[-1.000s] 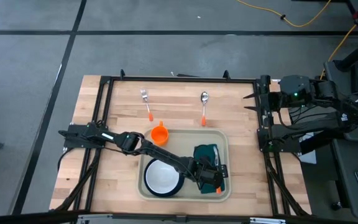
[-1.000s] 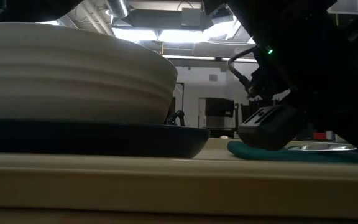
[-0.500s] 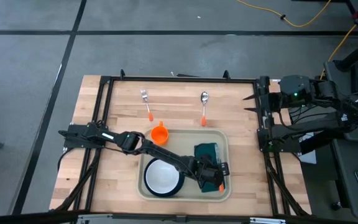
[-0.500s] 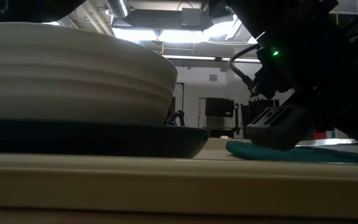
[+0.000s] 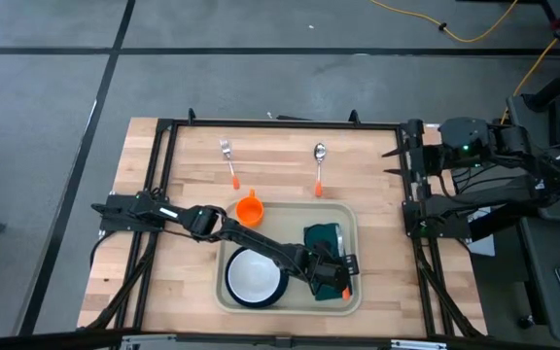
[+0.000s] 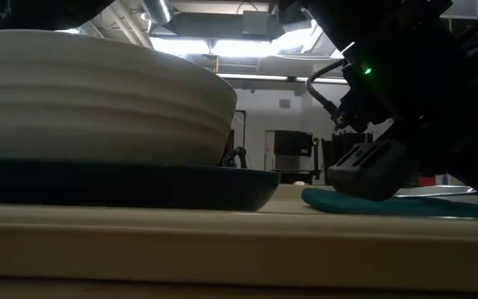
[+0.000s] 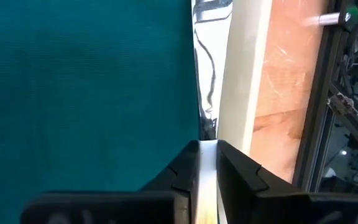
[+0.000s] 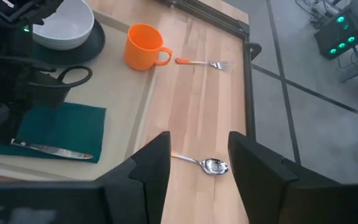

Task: Set up tray
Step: Put the orange table knife on top of the green table napkin, then put the orange spoon on top of the green table napkin to the left of the orange table knife

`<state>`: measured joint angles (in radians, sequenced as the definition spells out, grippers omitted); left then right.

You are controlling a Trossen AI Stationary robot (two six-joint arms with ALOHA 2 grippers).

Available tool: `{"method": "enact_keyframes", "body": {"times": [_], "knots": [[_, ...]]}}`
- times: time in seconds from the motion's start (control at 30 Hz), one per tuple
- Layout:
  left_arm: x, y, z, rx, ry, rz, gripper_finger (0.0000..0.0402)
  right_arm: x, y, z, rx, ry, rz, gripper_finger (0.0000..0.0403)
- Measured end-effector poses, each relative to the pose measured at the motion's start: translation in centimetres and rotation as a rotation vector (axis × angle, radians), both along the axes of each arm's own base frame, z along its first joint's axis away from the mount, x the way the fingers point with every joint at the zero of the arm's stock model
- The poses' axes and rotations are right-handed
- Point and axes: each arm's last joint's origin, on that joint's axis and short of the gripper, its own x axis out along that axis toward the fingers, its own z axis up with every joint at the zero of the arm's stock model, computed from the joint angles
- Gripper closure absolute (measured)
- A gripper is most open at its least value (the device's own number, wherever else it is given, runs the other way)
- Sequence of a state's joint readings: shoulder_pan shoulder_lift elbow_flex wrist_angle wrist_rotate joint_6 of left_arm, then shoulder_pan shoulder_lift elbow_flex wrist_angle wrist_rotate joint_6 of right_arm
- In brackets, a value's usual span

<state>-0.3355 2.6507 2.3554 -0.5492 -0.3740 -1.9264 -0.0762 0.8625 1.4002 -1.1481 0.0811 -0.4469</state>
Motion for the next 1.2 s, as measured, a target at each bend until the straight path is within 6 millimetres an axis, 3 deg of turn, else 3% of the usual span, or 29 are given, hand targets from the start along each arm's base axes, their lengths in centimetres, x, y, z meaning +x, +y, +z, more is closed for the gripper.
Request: {"method": "enact_keyframes", "body": {"times": [0.53,0.7,0.93,1.2], "knots": [[0.1,0.3,0.0,0.014,-0.005,0.026,0.0330,-0.6,0.1,0.1,0.019,-0.017,-0.008,0.0237],[0.3,0.3,1.4,0.030,-0.073,0.022,0.0329,-0.7,0.2,0.1,0.045,-0.019,0.011,0.0237],[-0.4,0.3,6.3,0.119,-0.163,-0.003,0.0329,-0.7,0.3,0.1,0.104,-0.026,0.017,0.0237],[-3.7,1.0,15.8,0.450,-0.227,-0.015,0.0329,-0.5,0.3,0.4,0.165,-0.066,0.017,0.0237]]}}
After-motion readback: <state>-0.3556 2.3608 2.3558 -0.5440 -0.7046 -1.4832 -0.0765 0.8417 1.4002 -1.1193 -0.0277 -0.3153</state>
